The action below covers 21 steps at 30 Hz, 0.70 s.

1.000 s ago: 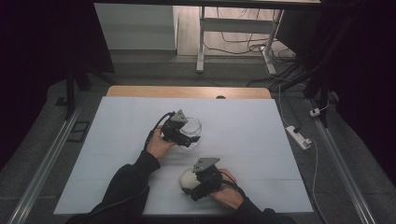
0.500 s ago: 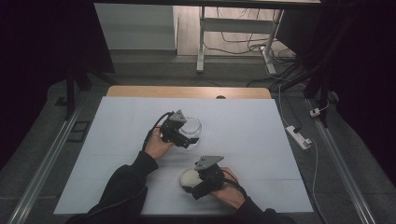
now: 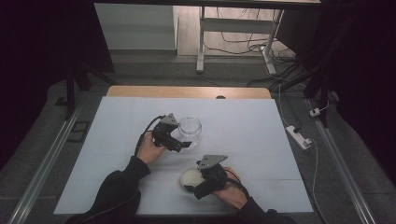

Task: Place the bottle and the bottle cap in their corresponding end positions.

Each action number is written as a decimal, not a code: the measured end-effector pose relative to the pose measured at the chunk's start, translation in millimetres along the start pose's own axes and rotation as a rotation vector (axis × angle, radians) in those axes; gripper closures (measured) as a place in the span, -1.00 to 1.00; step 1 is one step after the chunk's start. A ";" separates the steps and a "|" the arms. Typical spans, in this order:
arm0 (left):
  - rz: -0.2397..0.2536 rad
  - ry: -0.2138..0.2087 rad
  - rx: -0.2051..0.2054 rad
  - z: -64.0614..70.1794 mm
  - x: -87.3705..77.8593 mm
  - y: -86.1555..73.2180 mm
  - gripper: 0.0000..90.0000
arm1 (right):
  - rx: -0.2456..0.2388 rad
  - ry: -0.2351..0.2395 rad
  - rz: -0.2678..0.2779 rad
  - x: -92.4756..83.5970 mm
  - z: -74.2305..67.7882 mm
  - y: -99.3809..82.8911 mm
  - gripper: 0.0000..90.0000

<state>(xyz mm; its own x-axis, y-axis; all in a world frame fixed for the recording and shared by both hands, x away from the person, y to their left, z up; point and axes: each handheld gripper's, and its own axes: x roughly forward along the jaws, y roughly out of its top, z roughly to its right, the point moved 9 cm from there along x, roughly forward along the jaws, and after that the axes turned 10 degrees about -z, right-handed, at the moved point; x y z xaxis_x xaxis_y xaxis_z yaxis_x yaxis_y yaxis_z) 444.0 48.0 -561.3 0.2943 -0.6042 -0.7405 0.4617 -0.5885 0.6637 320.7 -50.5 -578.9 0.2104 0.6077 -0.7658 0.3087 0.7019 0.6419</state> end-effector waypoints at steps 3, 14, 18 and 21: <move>0.005 -0.016 -0.001 2.5 -4.0 -3.0 -1.00 | 0.000 0.002 0.005 -2.2 -0.1 0.2 -0.96; -0.003 -0.036 0.012 14.3 -18.9 -15.1 -1.00 | 0.012 0.009 0.026 -11.1 -0.2 1.2 -0.98; -0.004 -0.047 0.015 20.5 -23.0 -20.4 -1.00 | 0.018 0.010 0.037 -15.7 1.0 1.4 -0.99; -0.009 -0.059 0.022 26.5 -25.9 -23.9 -1.00 | 0.024 0.009 0.046 -19.2 0.7 2.1 -0.99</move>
<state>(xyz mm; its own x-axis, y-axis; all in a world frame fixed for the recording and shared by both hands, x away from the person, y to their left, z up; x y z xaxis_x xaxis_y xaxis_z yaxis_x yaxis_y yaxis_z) 403.2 63.5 -555.1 0.2404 -0.6290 -0.7393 0.4455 -0.6052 0.6598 317.9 -61.0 -562.9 0.2166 0.6429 -0.7347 0.3213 0.6637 0.6755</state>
